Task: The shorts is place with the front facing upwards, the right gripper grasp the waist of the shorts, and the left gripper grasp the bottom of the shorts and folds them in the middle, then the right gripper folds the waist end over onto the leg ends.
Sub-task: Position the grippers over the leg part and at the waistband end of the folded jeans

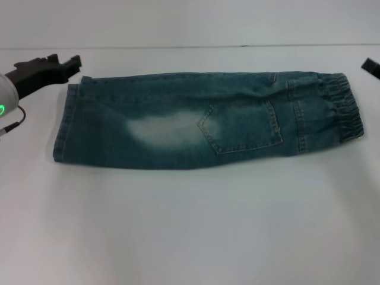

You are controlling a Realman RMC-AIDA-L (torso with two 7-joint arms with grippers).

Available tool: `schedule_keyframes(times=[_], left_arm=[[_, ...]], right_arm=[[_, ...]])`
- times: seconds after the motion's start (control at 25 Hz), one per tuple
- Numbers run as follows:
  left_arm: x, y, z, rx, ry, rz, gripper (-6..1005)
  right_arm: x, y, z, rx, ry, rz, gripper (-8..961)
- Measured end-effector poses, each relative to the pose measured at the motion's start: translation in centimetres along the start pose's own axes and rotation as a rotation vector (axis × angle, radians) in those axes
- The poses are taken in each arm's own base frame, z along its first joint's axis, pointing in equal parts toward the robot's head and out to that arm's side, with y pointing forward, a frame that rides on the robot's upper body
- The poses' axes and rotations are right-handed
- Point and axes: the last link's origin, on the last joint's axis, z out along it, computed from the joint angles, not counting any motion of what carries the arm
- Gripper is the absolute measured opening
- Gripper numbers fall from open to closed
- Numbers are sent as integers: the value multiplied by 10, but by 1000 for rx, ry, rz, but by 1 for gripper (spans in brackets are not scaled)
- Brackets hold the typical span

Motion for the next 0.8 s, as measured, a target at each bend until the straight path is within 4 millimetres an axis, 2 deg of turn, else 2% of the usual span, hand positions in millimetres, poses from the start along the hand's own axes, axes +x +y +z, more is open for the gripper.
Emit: schedule_keyframes(times=[0.16, 0.24, 0.48, 0.6, 0.8], left_arm=[[-6, 15, -12, -143, 12, 4, 540], [-11, 22, -17, -194, 9, 7, 632], [-27, 41, -22, -299, -28, 19, 627], [-31, 44, -22, -309, -41, 15, 626], [-35, 46, -21, -318, -51, 9, 627]], right_arm=[[11, -5, -17, -11, 28, -3, 753], [17, -5, -18, -18, 61, -17, 763], [23, -3, -8, -3, 137, -63, 792], [25, 0, 0, 4, 167, -80, 807], [27, 1, 9, 27, 194, -100, 774]])
